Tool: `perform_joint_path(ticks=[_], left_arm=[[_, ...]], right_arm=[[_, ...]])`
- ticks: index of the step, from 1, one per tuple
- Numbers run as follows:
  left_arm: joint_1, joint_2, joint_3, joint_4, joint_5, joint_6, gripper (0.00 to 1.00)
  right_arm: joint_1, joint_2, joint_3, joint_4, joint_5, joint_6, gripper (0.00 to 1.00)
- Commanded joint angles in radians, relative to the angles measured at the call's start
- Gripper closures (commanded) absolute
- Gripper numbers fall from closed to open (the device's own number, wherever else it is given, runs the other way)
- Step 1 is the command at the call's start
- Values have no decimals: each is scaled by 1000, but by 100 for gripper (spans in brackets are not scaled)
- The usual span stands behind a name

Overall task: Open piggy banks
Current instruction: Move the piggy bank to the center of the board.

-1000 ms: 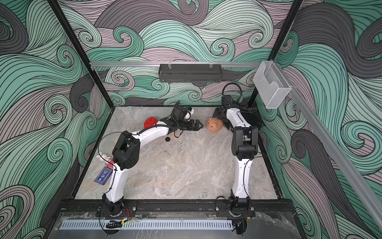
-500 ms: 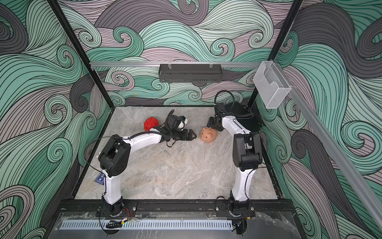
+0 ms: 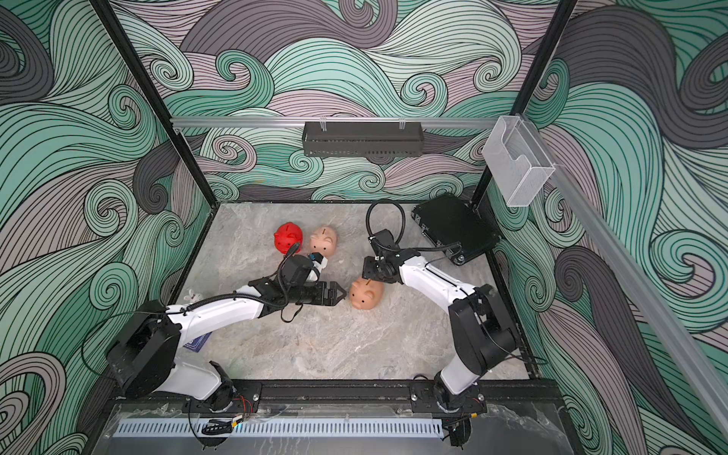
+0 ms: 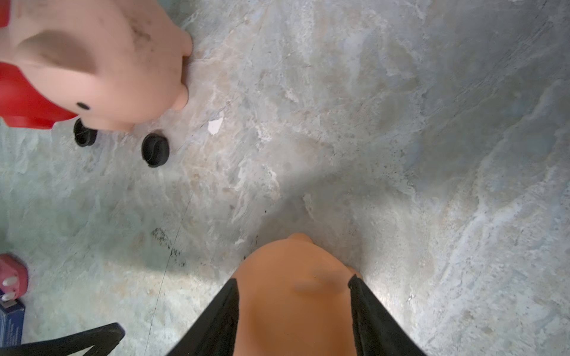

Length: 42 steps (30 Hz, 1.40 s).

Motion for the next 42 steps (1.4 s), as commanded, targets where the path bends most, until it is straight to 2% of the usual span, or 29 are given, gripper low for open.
perform_joint_path(ticks=[1, 7, 10, 18, 23, 30, 32, 34, 37, 39, 42], left_arm=[[-28, -56, 16, -1, -41, -9, 6], [-74, 4, 166, -89, -72, 44, 5], [-93, 90, 261, -146, -85, 79, 5], [-107, 250, 421, -242, -106, 106, 3], [-113, 264, 438, -265, -115, 99, 1], [-112, 267, 452, -321, -139, 102, 1], [-113, 269, 464, -346, -143, 93, 1], [-118, 269, 482, -384, -160, 71, 2], [-139, 269, 521, -471, -245, 18, 1], [-154, 271, 546, -519, -302, -23, 1], [-163, 268, 552, -543, -346, -75, 2]], right_arm=[[-14, -105, -11, 21, 26, -17, 41], [-97, -248, -164, -27, 37, -40, 43], [-152, -277, -249, -26, -20, -37, 44], [-182, -188, -300, 62, -191, -38, 49], [-182, -110, -298, 191, -337, -17, 51], [-183, -82, -349, 358, -524, 29, 56], [-182, -110, -365, 341, -480, 30, 55], [-184, -162, -376, 268, -371, 25, 53], [-184, -257, -401, 173, -218, 21, 52], [-184, -300, -426, 164, -195, 22, 51], [-177, -295, -439, 188, -244, 32, 51]])
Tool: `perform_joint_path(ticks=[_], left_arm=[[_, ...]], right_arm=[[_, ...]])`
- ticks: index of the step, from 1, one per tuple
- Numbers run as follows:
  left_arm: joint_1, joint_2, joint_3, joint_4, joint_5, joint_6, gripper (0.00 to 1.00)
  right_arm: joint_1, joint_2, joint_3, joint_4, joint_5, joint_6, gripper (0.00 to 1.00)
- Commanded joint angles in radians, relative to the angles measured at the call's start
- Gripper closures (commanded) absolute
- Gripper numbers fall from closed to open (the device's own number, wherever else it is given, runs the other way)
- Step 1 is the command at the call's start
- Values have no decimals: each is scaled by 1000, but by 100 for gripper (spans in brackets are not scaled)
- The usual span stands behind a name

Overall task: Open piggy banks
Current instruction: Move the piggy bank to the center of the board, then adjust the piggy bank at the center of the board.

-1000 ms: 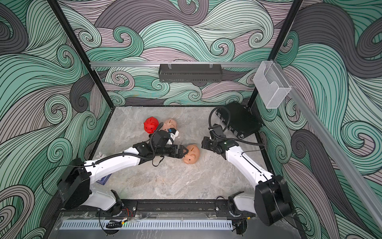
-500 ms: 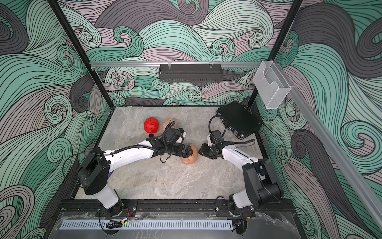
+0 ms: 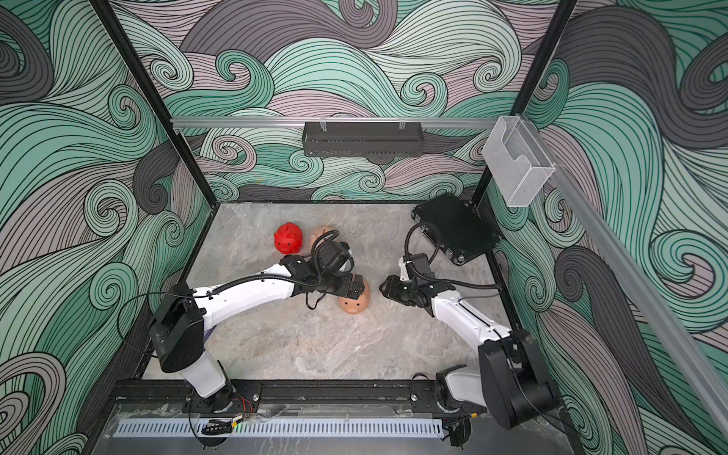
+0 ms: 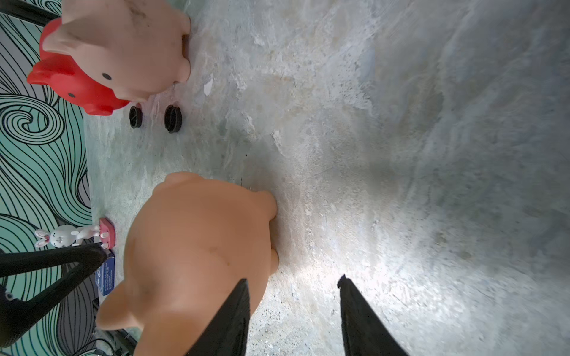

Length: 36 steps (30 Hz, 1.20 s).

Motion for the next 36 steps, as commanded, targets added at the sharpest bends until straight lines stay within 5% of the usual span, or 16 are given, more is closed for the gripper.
perform_joint_path(ticks=[1, 18, 26, 36], left_arm=[[-16, 3, 28, -92, -100, -87, 1], [-31, -19, 4, -64, -125, -124, 1], [-43, 16, 69, -190, -174, -123, 1], [-80, 93, 157, -231, -192, -149, 1]], right_arm=[[9, 14, -23, -2, 13, 12, 52], [97, 138, -28, 238, -235, 84, 57], [83, -128, -70, -67, 153, 49, 51], [80, -385, -107, -246, 225, 22, 45]])
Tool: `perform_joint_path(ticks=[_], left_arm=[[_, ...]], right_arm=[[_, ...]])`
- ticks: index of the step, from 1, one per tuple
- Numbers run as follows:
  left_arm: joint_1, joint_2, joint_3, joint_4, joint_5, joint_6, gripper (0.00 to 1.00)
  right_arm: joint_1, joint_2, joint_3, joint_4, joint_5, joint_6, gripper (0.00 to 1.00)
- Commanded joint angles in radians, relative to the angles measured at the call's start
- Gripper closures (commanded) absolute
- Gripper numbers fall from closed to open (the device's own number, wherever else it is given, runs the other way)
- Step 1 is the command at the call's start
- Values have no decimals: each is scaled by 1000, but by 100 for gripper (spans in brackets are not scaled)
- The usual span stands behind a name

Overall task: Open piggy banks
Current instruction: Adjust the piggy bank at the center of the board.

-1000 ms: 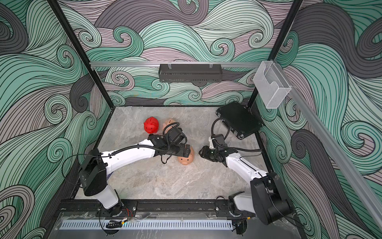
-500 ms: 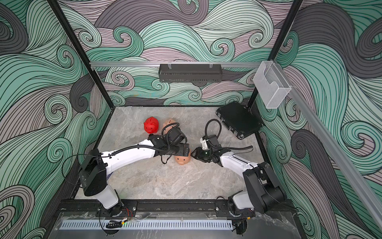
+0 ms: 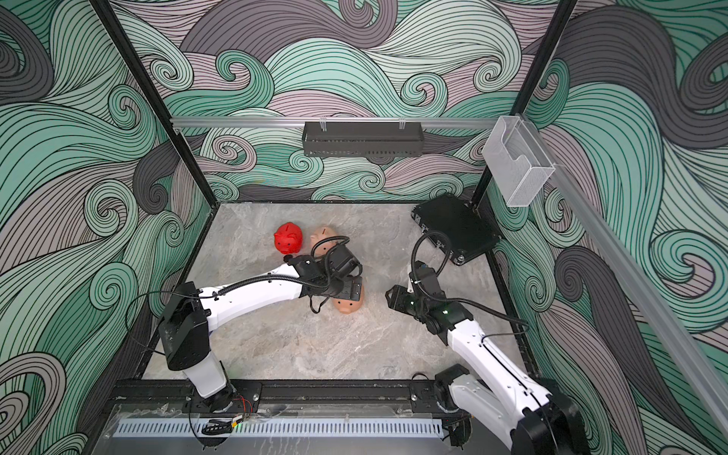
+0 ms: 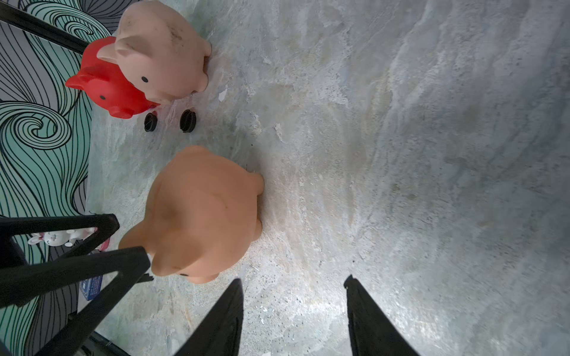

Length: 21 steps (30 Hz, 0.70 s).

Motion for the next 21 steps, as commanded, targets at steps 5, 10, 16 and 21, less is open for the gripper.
perform_joint_path(ticks=[5, 10, 16, 21], left_arm=[[-29, 77, 93, -101, -88, -52, 1], [-31, 113, 112, -120, -97, -57, 2], [-43, 152, 130, -134, -96, -62, 2], [-44, 166, 133, -152, -107, -70, 2]], right_arm=[[-5, -39, -19, -85, 33, -19, 45], [-6, -32, -22, -84, 29, -29, 44], [-9, -37, -31, -84, 36, -34, 44], [-9, -42, -37, -80, 33, -28, 44]])
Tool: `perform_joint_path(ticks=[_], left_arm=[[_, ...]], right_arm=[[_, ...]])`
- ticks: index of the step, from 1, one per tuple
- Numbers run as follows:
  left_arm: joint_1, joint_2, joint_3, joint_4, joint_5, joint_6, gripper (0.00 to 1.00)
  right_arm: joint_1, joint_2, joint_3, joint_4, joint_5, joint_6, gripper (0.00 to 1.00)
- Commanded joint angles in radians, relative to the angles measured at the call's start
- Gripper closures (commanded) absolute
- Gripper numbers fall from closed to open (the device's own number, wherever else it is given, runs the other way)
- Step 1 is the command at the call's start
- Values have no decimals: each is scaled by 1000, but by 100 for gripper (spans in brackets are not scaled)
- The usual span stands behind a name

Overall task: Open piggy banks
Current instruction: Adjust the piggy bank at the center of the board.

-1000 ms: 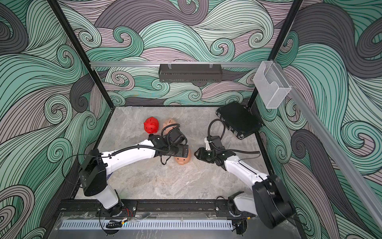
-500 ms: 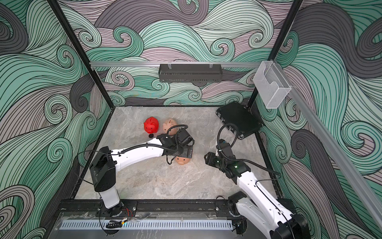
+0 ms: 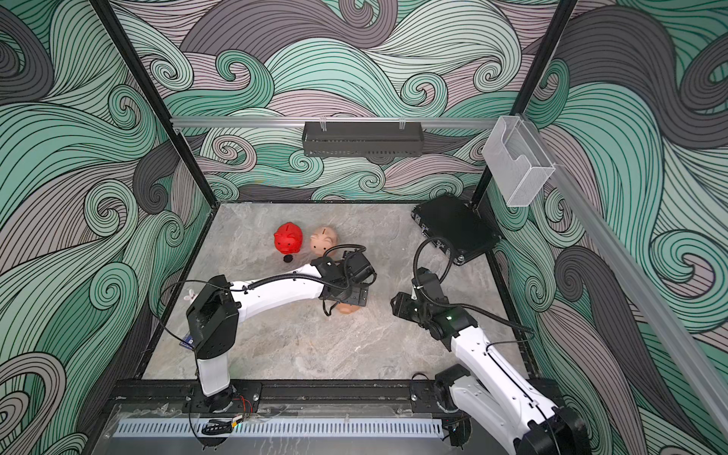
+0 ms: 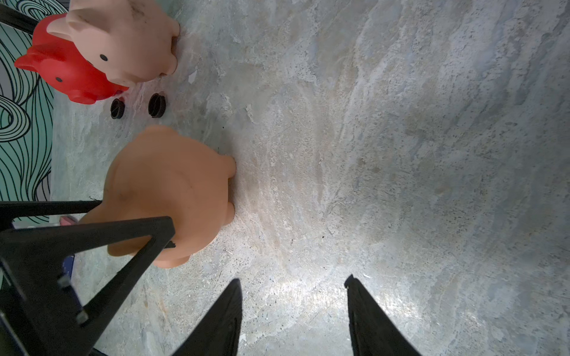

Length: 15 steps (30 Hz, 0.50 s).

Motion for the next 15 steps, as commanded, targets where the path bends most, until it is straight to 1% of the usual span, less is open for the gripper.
perform_joint_path(ticks=[1, 8, 11, 15], left_arm=[[-6, 19, 40, -50, -36, -21, 3], [-7, 36, 54, -62, -39, -25, 15], [-7, 35, 54, -67, -43, -28, 18], [-7, 23, 59, -65, -22, -14, 19]], right_arm=[[-5, -11, -10, -9, 11, -8, 44], [-5, -22, -10, -12, 10, -9, 44], [-5, -23, -11, -10, 7, -8, 45], [-5, -28, -15, -11, 6, -14, 44]])
